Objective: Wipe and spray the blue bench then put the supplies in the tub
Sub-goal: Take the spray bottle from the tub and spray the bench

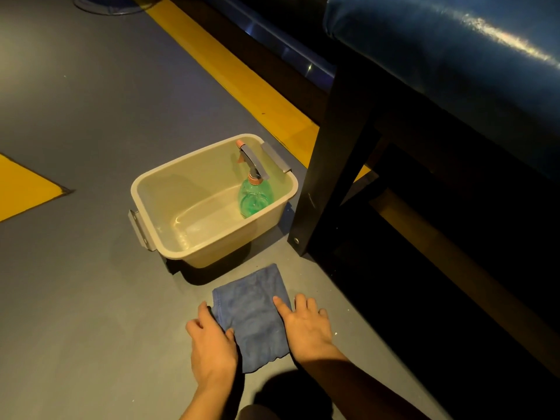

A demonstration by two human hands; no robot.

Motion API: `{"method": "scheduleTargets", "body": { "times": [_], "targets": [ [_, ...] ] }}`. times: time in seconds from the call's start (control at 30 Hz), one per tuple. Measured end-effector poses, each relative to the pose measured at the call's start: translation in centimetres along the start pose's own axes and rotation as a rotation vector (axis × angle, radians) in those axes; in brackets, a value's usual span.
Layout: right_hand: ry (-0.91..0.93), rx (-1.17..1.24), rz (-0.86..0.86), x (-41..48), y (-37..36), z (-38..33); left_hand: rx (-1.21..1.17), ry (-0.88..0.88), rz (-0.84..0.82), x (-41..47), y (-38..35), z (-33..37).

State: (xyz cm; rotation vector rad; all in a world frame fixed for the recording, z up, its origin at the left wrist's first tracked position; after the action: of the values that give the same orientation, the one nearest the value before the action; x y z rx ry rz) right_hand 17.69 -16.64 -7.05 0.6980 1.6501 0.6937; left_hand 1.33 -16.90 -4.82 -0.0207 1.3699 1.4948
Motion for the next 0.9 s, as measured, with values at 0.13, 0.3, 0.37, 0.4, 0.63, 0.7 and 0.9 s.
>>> {"method": "scheduleTargets", "body": {
  "times": [0.13,0.3,0.37,0.4,0.63,0.7,0.9],
  "targets": [
    [0.113,-0.045,-0.006,-0.2,0.1,-1.1,0.648,-0.302,-0.048,-1.3,-0.7,2.5],
    [0.152,0.073,-0.054,-0.9,0.7,-1.1,0.447,-0.695,-0.171,-4.9,3.1,8.7],
    [0.137,0.137,-0.008,-1.2,2.0,-0.9,0.040,-0.975,0.045,-7.1,8.3,13.6],
    [0.131,0.173,0.019,-1.4,2.8,-1.0,-0.091,-1.069,0.189,-7.4,10.6,15.5],
    [0.158,0.442,0.409,-2.9,11.3,-2.7,0.218,-0.866,0.234,1.9,9.7,26.5],
    [0.148,0.551,0.582,-3.2,14.8,-2.9,0.223,-0.832,0.154,3.7,8.2,27.0],
    [0.184,0.836,0.834,1.4,23.3,-2.7,-0.037,-0.799,0.003,4.5,6.9,25.8]
  ]
}}
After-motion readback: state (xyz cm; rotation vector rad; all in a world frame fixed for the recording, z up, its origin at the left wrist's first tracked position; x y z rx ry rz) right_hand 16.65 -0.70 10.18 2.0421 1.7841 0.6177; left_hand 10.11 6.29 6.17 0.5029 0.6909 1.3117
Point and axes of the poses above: each hand's wrist, its own x-axis towards the middle knuckle, its own y-axis out of the back of the hand, z = x × y, the point moved 7 cm from there along x, towards the middle knuckle, and after that the axes turned 10 degrees about y, right-handed, at the moved point
